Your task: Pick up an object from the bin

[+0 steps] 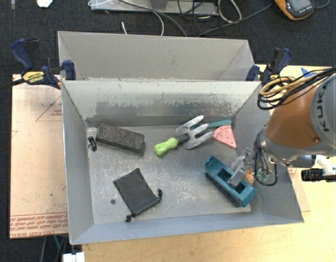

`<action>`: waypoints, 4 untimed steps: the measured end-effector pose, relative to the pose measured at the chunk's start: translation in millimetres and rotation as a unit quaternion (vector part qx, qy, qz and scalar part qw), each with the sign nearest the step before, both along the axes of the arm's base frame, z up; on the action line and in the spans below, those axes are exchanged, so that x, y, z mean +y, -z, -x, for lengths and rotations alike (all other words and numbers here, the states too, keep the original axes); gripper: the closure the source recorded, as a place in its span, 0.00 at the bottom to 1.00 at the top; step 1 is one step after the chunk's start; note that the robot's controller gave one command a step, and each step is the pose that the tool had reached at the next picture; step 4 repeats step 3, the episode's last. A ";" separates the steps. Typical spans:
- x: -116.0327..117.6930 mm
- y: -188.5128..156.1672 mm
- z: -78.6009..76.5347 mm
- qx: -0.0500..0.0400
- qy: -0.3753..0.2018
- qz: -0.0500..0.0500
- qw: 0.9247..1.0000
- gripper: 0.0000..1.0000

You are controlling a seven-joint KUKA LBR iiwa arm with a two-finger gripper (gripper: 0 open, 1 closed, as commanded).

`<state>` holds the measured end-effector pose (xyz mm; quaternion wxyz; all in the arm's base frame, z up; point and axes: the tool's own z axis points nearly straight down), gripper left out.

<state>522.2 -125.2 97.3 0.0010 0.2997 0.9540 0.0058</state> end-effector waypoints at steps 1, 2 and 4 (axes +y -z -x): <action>0.4 -25.6 -1.0 -0.002 -0.002 0.001 1.000 1.00; -0.1 -36.8 -0.2 -0.001 -0.001 0.001 1.000 1.00; 0.3 -55.0 1.1 0.002 -0.002 0.000 1.000 1.00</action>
Offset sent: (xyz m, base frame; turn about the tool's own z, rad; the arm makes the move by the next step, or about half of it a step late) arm 0.0007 0.0008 0.0494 -0.0022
